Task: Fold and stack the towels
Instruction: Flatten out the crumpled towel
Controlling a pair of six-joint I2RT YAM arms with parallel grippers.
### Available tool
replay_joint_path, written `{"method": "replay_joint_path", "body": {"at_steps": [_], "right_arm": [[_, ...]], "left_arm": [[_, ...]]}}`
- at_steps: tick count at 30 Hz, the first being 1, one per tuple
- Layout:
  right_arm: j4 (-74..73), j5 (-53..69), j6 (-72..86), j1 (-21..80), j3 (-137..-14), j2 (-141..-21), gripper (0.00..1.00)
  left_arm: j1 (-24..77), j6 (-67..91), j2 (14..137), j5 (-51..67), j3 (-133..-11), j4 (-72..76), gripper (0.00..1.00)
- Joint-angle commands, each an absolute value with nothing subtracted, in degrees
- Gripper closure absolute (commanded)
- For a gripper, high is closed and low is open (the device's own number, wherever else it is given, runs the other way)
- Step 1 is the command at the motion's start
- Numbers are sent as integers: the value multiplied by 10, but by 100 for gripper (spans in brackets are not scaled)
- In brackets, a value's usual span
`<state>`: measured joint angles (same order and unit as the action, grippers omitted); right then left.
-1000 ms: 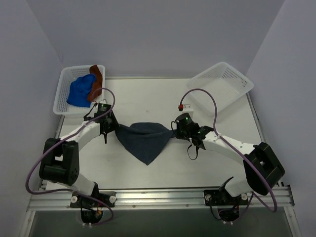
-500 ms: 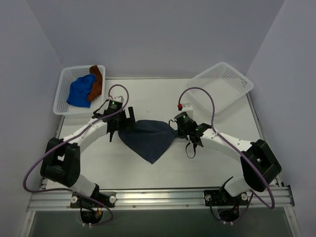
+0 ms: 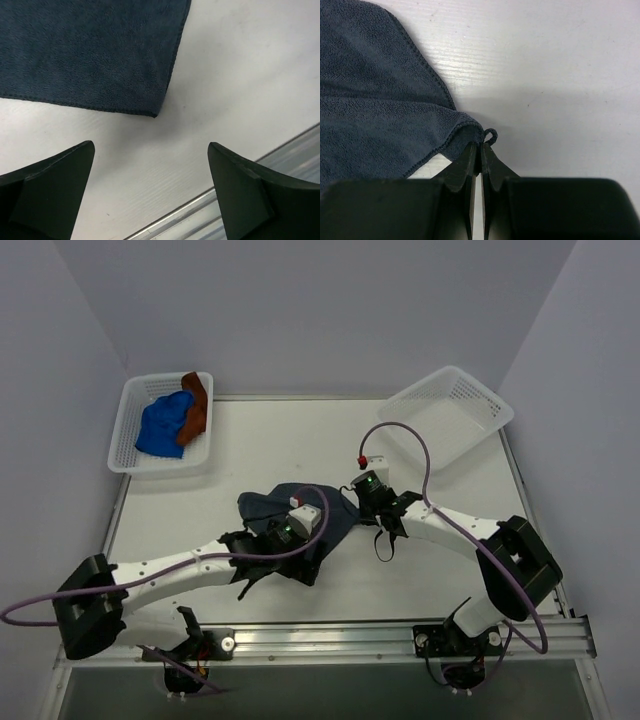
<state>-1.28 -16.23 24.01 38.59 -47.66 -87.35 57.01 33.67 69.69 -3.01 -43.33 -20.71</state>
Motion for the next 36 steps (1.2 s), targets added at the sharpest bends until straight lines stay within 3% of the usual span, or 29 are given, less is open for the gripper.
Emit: {"method": "replay_joint_path", "body": {"at_steps": [1,2,5,10,19,22,28,31,32,36], "right_arm": [[-5,-152,250,382,-469,-878,100],[-5,-152,250,381,-468,-879,100],[-5,-151,254,380,-462,-878,100],[-5,-145,258,374,-452,-875,100],[18,-130,255,362,-445,-872,100],[17,-126,256,359,-445,-874,100],[19,-120,258,358,-440,-872,100],[19,-118,259,357,-437,-867,100],[19,-118,258,357,-435,-864,100],[18,-113,255,356,-433,-851,100]], "left_arm": [[597,346,758,-95,-486,-229,0],[603,343,774,-109,-496,-229,0],[621,334,833,-122,-529,-232,16],[622,332,856,-127,-528,-211,19],[622,339,885,-99,-490,-159,44],[621,348,892,-105,-484,-164,49],[615,361,904,-114,-461,-147,51],[615,361,912,-109,-464,-141,73],[615,361,913,-106,-466,-142,95],[617,368,877,-115,-470,-167,98]]}}
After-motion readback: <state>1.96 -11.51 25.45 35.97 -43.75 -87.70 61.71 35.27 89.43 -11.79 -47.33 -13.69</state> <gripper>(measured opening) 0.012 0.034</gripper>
